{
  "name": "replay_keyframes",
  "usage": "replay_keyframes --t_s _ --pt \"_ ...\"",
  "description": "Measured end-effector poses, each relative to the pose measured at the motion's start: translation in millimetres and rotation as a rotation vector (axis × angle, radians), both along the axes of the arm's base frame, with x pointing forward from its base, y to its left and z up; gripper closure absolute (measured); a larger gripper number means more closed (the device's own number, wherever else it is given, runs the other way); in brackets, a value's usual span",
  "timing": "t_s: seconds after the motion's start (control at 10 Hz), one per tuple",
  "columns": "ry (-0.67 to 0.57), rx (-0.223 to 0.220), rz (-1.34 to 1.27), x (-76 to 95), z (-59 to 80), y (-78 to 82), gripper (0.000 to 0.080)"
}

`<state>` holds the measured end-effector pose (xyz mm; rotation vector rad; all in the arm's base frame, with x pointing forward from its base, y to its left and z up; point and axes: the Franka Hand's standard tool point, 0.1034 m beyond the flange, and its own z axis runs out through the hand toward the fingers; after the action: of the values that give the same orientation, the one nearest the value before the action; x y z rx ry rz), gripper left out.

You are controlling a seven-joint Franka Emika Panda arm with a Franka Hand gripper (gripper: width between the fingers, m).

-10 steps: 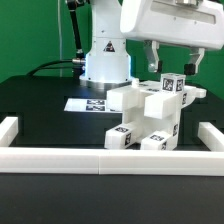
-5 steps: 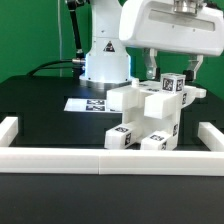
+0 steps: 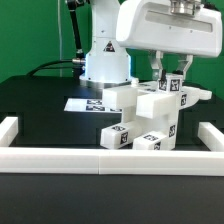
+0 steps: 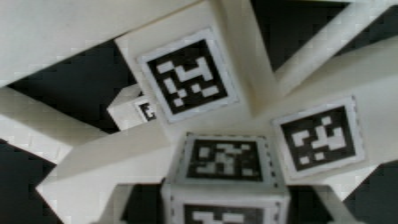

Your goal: Assemble chair

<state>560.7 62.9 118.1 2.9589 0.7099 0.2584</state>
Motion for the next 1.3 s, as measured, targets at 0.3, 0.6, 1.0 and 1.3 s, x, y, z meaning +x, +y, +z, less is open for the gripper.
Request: replay_keyframes --t_s 0.3,0.6,1.0,1.3 --pt "-0.002 0.009 -0.048 0.1 0.1 -0.1 0.0517" --pt "-0.010 0.041 -0.216 0.1 0.1 0.0 0.0515" --pt "-0.026 0.104 -0.546 0.5 0.4 -0.2 0.0515" --pt "-0.037 0.138 -0.717 2.2 1.8 -0.4 0.0515"
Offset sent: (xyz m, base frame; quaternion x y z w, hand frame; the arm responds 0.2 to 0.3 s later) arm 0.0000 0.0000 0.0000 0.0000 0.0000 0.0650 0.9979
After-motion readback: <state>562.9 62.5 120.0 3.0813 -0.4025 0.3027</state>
